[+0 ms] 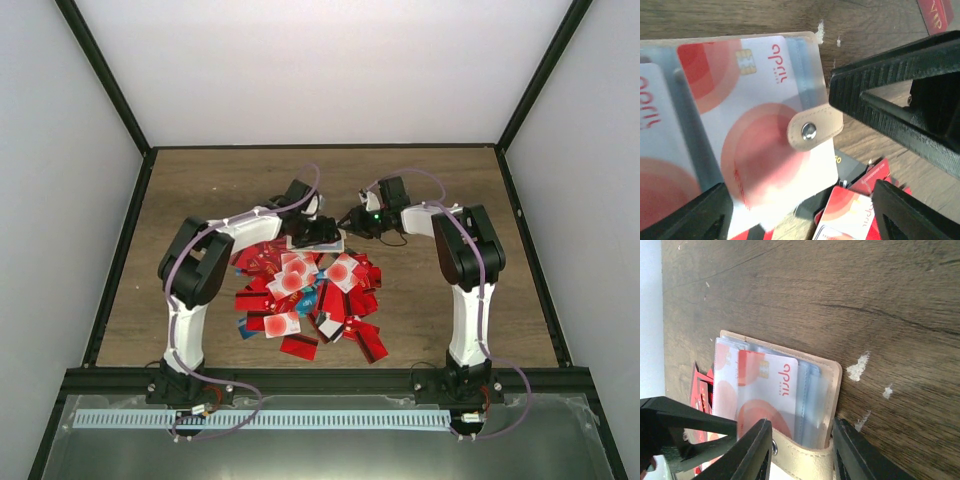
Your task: Put the credit cards into the card holder
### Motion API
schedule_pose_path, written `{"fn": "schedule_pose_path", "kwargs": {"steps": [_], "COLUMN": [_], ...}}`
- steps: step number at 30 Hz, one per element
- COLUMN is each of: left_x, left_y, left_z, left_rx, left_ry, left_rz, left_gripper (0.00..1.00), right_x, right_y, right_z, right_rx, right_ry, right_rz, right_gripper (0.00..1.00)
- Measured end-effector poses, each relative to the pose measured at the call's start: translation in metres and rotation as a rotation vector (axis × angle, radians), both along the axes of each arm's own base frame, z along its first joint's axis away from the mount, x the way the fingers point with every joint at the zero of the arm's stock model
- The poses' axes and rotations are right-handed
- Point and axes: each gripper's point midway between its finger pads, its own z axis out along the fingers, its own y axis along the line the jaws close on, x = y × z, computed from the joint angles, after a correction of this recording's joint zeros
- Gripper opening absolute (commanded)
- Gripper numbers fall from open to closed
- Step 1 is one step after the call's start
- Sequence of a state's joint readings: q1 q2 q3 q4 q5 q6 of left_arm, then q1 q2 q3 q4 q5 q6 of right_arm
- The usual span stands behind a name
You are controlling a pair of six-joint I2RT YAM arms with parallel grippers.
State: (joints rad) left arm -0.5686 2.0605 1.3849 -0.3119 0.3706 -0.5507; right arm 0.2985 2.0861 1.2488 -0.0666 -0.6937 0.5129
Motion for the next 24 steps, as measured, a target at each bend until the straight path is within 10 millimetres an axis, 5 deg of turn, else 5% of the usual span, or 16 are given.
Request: {"fn": "schedule_pose_path", "kwargs": {"steps": [3,7,14,24], "left_x": [-0.004,-0.002,0.010,0.030], "left_y": [0.010,0.021,0.035,0.020], "left_z": [0.007,0.017,0.017,0.004], "left_rx": [0.035,0.054,0.067,0.049], "left_ry": [0.000,-0.013,-0.032,-0.041], "left_rz": [0.007,0.016,0.036,0.029], "left_gripper": [0.97,1.00,0.88,0.79], "right_x": [0.000,0.000,0.000,-0.001], "right_y": [0.000,0.000,0.000,0.001], "right_z": [0.000,0.000,0.001,0.002], "right_rx": [0.001,0.002,0.005,0.011], "right_ry": [0.000,0.001,0.001,0.002], "right_rz": [0.000,0.001,0.003,0.008], "right_gripper": [0.35,0.35,0.35,0.35]}}
